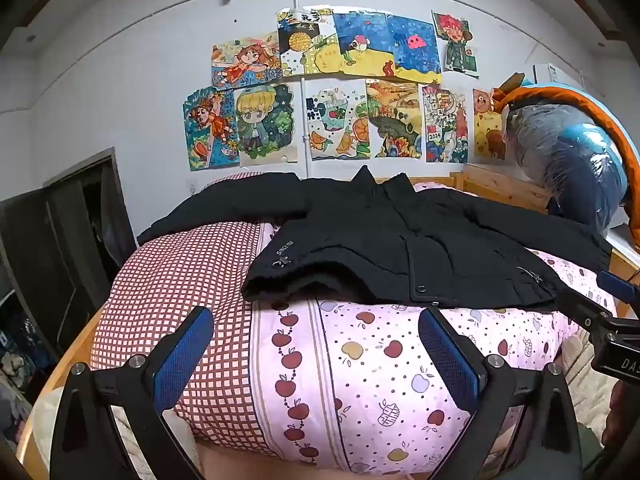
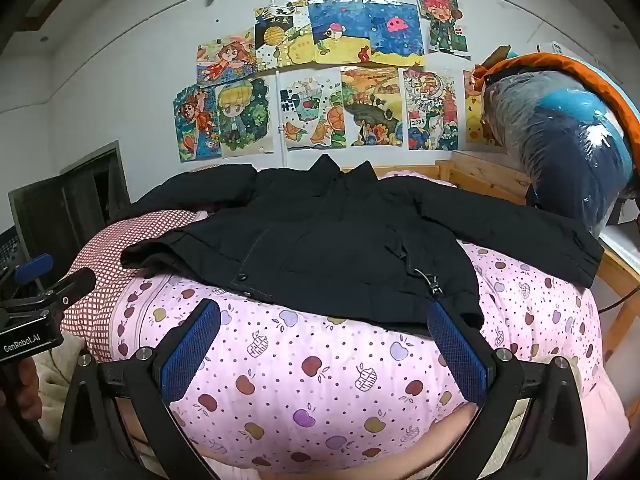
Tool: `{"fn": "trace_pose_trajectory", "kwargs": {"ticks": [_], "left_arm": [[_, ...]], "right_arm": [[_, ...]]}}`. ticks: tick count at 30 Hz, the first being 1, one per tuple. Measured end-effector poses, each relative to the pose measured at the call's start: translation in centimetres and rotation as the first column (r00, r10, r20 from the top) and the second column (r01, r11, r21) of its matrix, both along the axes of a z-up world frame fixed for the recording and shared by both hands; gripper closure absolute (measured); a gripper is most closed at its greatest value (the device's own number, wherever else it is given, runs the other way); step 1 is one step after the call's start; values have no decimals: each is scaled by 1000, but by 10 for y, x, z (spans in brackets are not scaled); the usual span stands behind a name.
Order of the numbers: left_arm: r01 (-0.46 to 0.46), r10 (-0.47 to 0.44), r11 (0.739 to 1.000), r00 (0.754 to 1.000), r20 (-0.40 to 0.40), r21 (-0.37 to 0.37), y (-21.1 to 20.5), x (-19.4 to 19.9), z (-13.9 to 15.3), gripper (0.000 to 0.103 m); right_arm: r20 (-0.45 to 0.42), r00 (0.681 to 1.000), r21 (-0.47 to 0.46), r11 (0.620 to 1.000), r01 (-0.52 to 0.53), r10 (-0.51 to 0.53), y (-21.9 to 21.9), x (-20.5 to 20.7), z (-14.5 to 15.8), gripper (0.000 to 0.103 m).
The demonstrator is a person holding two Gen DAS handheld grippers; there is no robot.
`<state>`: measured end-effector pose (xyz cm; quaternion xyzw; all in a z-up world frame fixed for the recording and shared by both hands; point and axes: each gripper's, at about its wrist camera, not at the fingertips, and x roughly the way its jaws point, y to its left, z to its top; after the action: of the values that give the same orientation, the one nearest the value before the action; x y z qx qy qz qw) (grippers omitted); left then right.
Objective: Fold large clothes
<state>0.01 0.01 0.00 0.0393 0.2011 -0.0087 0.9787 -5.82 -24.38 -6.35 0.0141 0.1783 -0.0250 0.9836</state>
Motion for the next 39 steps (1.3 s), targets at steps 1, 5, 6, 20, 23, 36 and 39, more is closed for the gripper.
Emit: {"fn": "trace_pose_trajectory", "kwargs": {"ticks": [1, 5, 6, 20, 23, 36, 39], "left_arm": [[1, -1, 1000, 1000, 1, 1, 0, 0, 0, 0], [-2, 2, 1000, 1000, 5, 2, 0, 0, 0, 0], [-2, 2, 1000, 1000, 6, 2, -1, 0, 0, 0], [-4, 4, 1000, 1000, 17, -2, 1, -3, 4, 0], [-4, 4, 1000, 1000, 16, -1, 1, -3, 4, 0], [-4, 4, 1000, 1000, 19, 0, 1, -4, 5, 0], [-3, 3, 1000, 1000, 20, -1, 1, -4, 4, 0]], "right_arm": [[2, 1000, 0, 1000, 0, 0, 0, 0, 0, 1], [4, 1000, -2, 1000, -2, 2, 2, -2, 1, 1], [4, 1000, -3, 1000, -3, 3, 2, -3, 2, 1], [-11, 1000, 4, 1000, 7, -7, 4, -3, 3, 1], [-12, 1000, 7, 1000, 11, -11, -1, -5, 4, 1], [-13, 1000, 8, 1000, 17, -16, 0, -6, 5, 1], [-12, 1000, 9, 1000, 17, -17, -1, -6, 5, 1]]}}
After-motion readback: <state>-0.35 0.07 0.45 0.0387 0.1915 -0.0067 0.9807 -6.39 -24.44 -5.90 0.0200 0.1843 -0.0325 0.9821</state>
